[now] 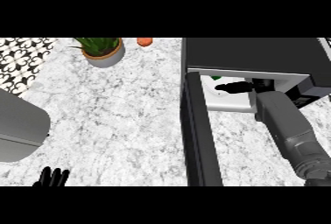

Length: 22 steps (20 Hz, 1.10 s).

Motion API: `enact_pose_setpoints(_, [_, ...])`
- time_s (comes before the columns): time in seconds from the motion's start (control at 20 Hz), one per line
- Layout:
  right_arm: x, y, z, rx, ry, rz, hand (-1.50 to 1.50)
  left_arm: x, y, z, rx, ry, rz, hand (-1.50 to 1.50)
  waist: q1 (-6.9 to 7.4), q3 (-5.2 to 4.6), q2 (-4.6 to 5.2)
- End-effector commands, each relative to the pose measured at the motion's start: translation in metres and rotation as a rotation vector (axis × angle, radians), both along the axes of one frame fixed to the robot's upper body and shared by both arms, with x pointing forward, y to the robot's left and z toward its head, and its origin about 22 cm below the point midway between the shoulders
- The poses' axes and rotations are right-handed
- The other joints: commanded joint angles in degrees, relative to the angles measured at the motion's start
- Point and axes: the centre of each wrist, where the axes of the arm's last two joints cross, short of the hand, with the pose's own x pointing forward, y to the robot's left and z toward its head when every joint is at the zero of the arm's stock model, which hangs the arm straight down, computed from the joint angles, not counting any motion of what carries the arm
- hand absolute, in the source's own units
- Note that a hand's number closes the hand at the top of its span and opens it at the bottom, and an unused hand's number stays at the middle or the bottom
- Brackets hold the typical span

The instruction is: Pick up the milk, place it into the microwave and close the microwave

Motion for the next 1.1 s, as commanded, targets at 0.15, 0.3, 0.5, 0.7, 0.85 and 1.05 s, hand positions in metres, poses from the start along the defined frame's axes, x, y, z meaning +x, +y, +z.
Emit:
enact_pose_setpoints(0.15, [-0.052,-0.049,-0.057,0.030,0.097,-0.061,-1.50,0.002,-0.009,-0.005,-0.029,-0.003,-0.019,-1.50,-3.63,0.81,-0.66])
enact_pose_setpoints(0.3, [-0.070,-0.023,-0.086,0.077,0.143,-0.019,-1.50,0.000,-0.013,-0.004,-0.051,0.021,-0.032,-1.50,-4.17,0.82,-0.86])
enact_pose_setpoints(0.5, [-0.081,-0.031,-0.094,0.104,0.150,0.006,-1.50,-0.004,-0.007,0.007,-0.040,0.017,-0.019,-1.50,-3.92,0.84,-0.91])
enact_pose_setpoints(0.7, [-0.101,-0.022,-0.115,0.205,0.171,0.022,-1.50,0.000,-0.013,-0.005,-0.042,0.038,-0.070,-1.50,-4.73,0.77,-1.07])
enact_pose_setpoints(0.85, [-0.129,-0.036,-0.134,0.214,0.184,0.009,-1.50,0.000,-0.015,-0.007,-0.036,0.049,-0.153,-1.50,-5.01,0.80,-0.78])
enact_pose_setpoints(1.05, [-0.156,-0.043,-0.150,0.315,0.192,0.098,-1.50,0.005,-0.014,-0.008,-0.038,0.097,-0.291,-1.50,-5.60,0.75,-0.81])
